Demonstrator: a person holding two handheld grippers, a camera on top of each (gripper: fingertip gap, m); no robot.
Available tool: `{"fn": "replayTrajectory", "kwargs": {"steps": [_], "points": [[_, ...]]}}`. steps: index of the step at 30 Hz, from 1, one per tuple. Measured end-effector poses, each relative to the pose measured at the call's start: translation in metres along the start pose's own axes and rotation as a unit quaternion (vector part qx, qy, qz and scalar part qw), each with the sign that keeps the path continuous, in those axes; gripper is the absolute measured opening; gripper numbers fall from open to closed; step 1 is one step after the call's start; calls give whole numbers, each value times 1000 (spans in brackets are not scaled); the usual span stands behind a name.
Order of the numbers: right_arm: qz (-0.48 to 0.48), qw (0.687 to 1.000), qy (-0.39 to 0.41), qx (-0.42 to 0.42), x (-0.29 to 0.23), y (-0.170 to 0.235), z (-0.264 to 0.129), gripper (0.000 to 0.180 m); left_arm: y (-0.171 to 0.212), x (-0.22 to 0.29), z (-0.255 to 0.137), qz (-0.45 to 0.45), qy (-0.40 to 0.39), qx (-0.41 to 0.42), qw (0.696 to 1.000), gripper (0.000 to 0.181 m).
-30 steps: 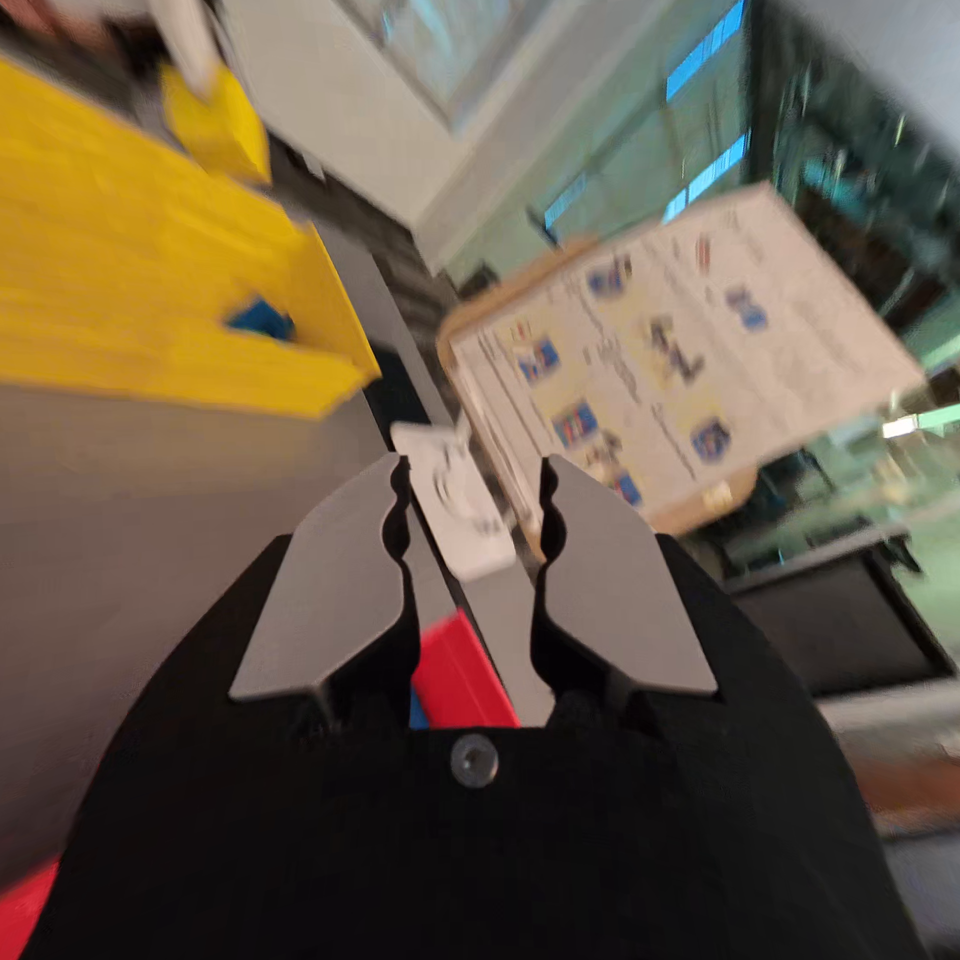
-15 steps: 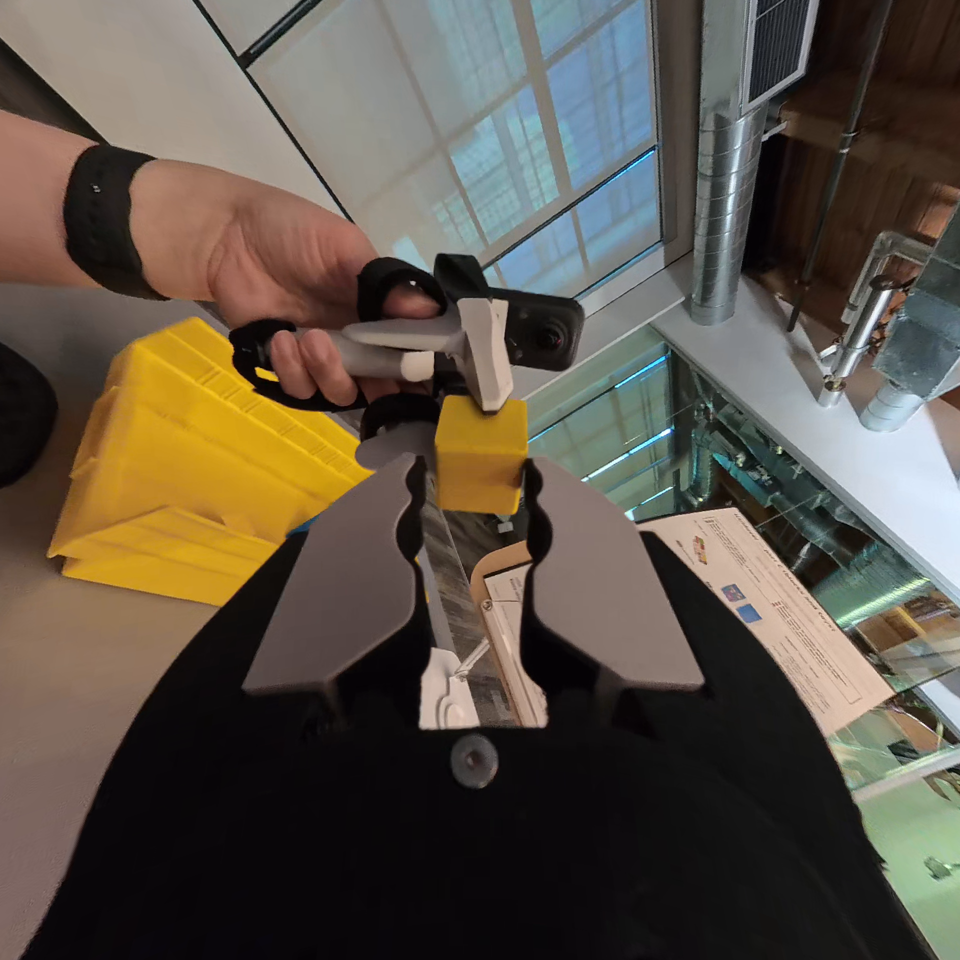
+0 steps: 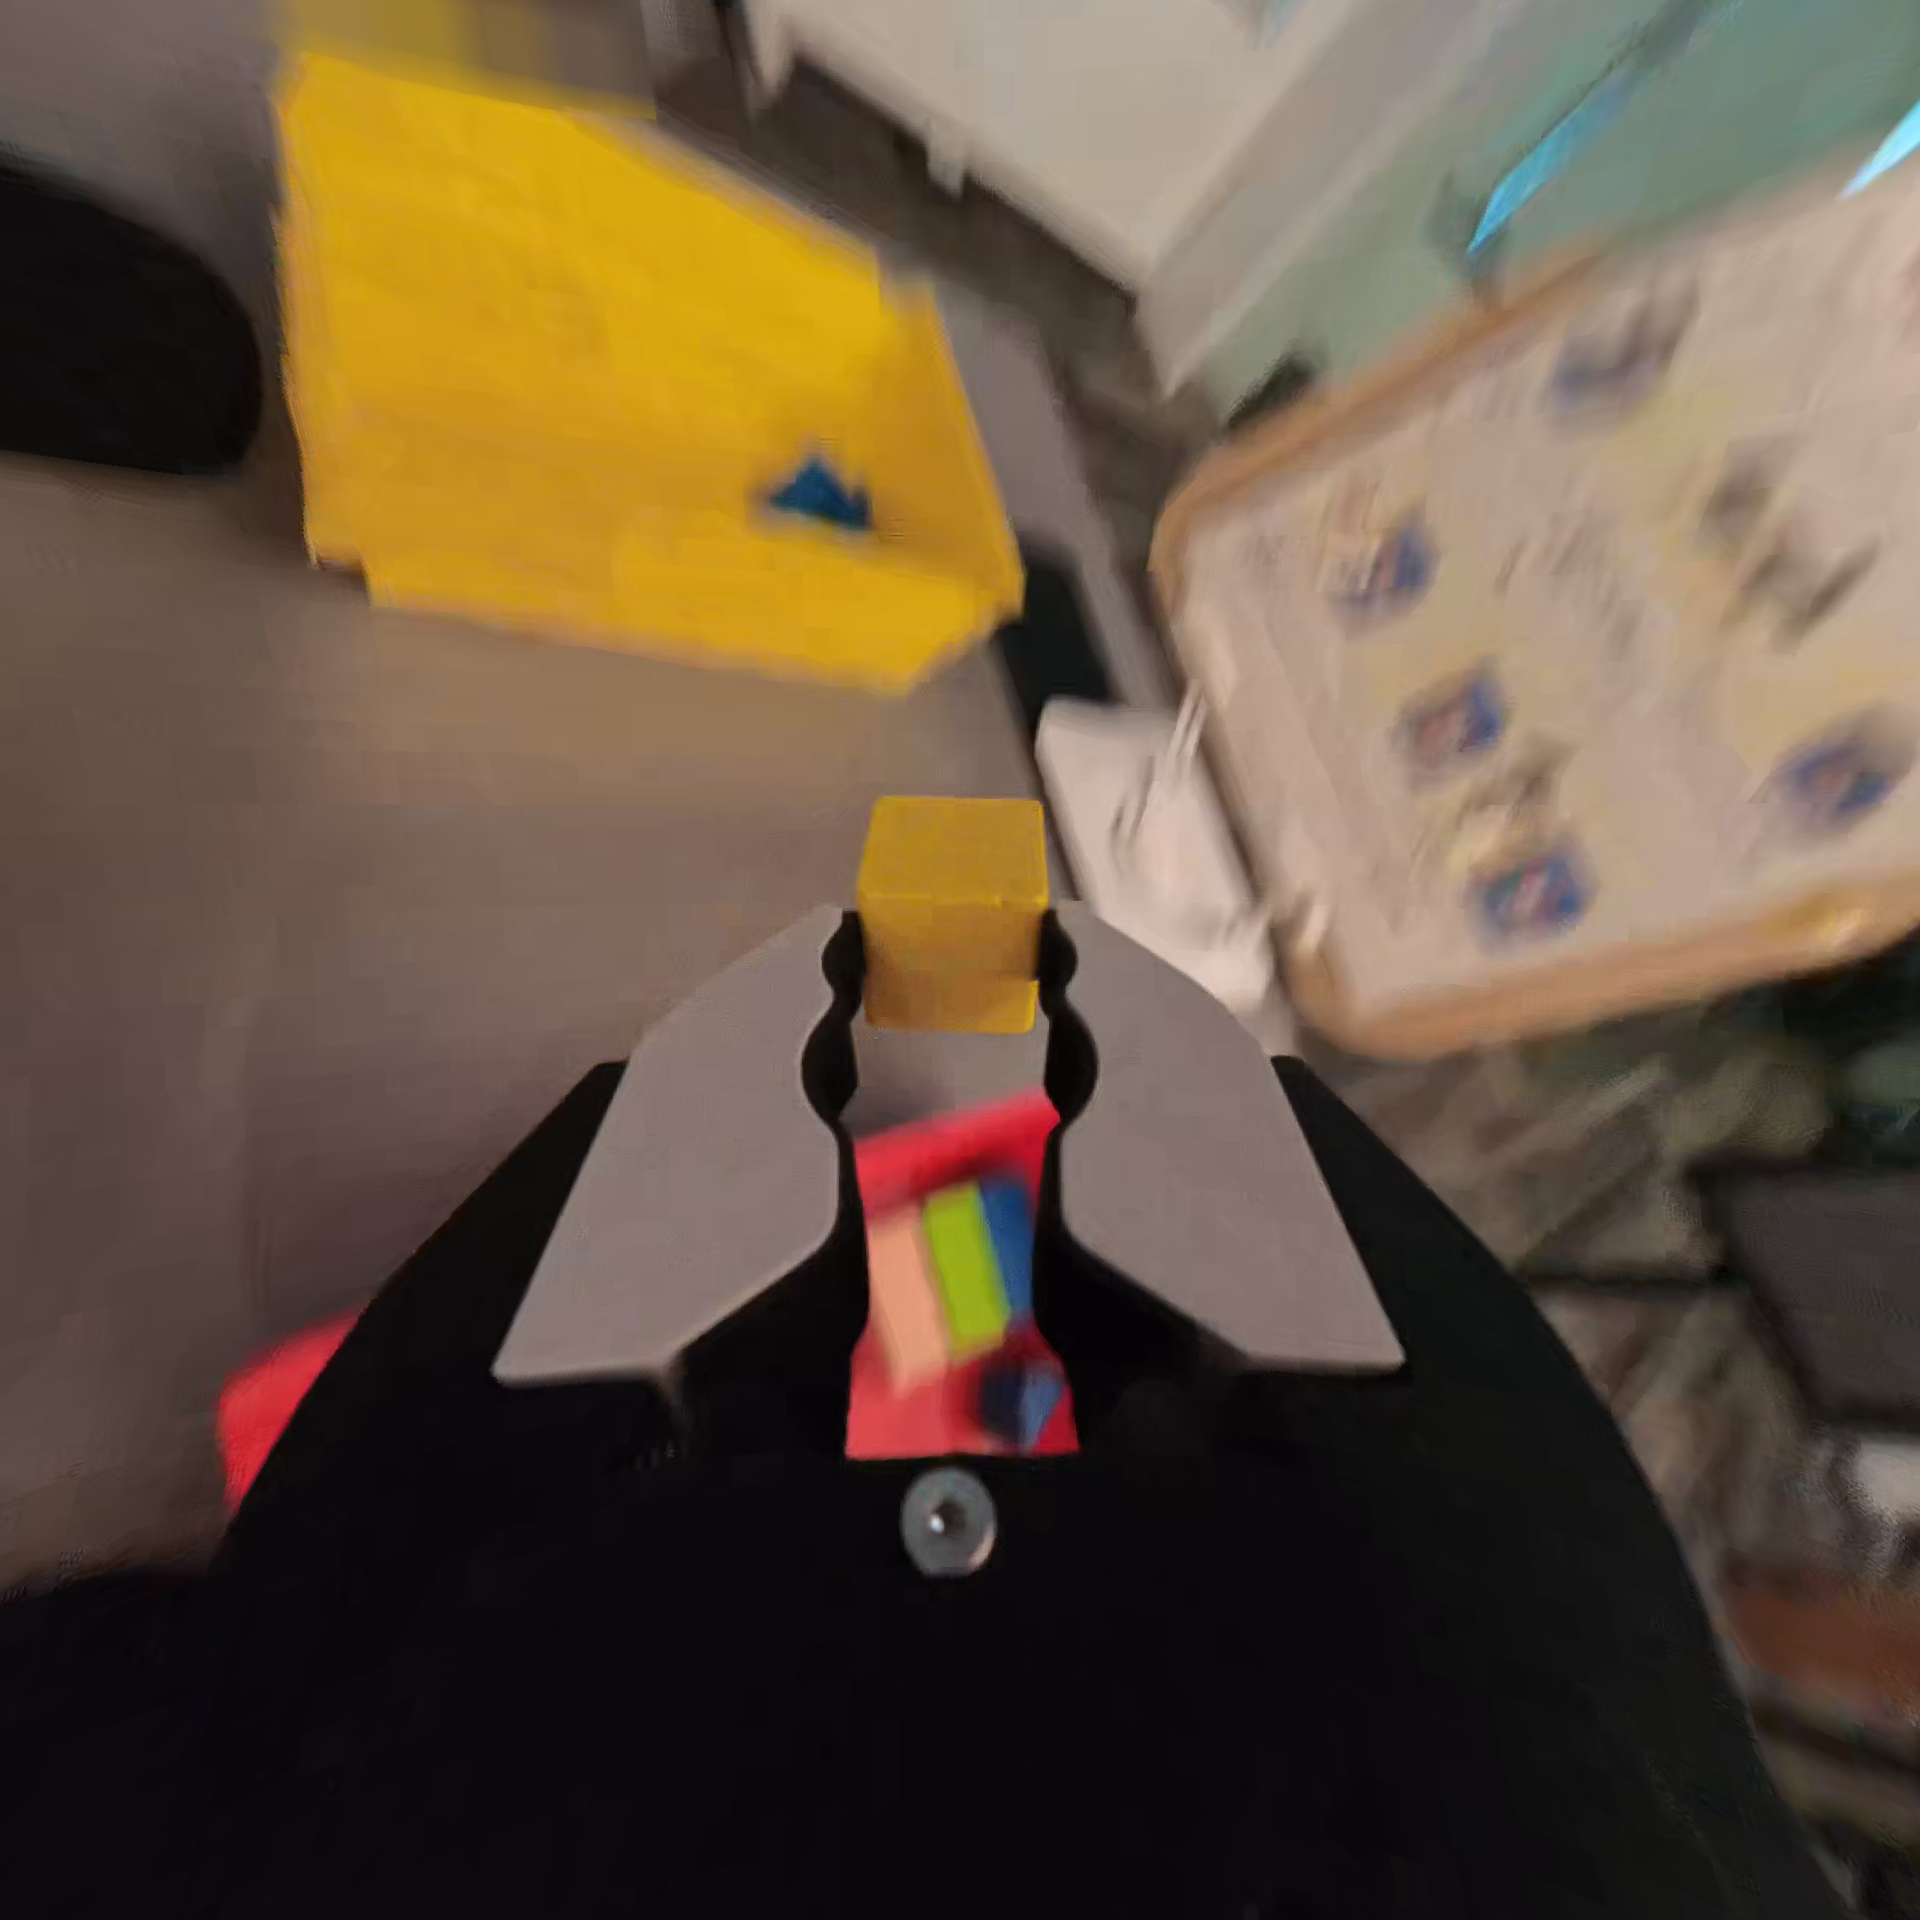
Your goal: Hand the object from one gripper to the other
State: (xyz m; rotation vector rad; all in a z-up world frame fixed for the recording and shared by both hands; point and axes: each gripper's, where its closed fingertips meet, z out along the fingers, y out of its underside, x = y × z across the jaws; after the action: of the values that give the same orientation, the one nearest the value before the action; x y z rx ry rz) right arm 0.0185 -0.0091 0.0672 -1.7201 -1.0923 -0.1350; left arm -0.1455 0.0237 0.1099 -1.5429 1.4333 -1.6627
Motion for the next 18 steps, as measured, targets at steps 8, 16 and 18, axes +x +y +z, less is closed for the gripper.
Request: {"fn": "replayTrajectory", "kwargs": {"steps": [8,16,18], "points": [[83,928,-56,-359,4,212,1,34,2,0,-3,-12,12,-8,1000,28],[118,899,-50,-418,6,260,20,34,9,-2,3,-19,17,-27,999,27],[122,902,-60,-410,3,263,26,34,9,-3,2,-21,16,-26,999,27]]}}
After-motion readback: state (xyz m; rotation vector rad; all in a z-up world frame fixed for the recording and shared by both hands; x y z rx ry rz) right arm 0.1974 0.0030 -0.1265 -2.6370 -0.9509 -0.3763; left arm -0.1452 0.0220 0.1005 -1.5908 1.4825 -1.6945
